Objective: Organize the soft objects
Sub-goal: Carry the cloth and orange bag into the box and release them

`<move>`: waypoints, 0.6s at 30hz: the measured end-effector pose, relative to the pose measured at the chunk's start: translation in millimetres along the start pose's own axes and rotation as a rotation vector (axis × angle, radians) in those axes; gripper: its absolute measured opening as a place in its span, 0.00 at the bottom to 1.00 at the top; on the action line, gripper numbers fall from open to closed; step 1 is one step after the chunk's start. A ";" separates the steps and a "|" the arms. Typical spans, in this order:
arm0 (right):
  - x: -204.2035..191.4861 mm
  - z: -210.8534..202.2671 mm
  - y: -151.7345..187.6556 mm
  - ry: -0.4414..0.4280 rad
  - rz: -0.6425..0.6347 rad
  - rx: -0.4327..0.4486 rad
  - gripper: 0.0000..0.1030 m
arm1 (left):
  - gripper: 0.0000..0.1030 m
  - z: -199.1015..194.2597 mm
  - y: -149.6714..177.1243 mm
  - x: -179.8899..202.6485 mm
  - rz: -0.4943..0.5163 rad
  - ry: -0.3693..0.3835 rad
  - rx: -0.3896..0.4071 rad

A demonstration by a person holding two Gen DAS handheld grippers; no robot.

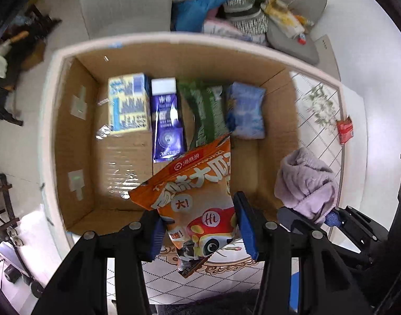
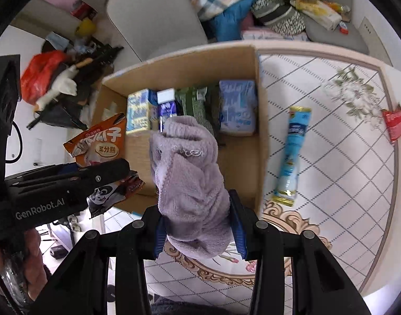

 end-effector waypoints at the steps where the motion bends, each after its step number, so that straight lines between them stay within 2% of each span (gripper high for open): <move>1: 1.5 9.7 -1.8 0.014 0.009 -0.011 0.43 | 0.44 12.9 -3.1 -1.1 0.013 0.000 -0.022; 7: 19.7 50.6 -9.9 0.066 0.055 -0.050 0.43 | 0.44 50.5 -8.6 5.5 0.059 0.032 -0.100; 15: 38.5 68.1 -16.2 0.101 0.097 -0.055 0.44 | 0.46 68.5 -16.2 16.1 0.094 0.061 -0.141; 18: 39.8 69.4 -17.8 0.120 0.094 -0.053 0.47 | 0.47 72.6 -17.2 14.9 0.075 0.066 -0.165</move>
Point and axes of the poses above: each gripper's, at about its wrist camera, not at the fingertips, and z roughly the way its jaws point, x to its right, y to its underside, the point moved 7 cm from there along z, roughly the way its jaws point, and after that the axes turned 5 degrees about -y, right-handed, at the moved point
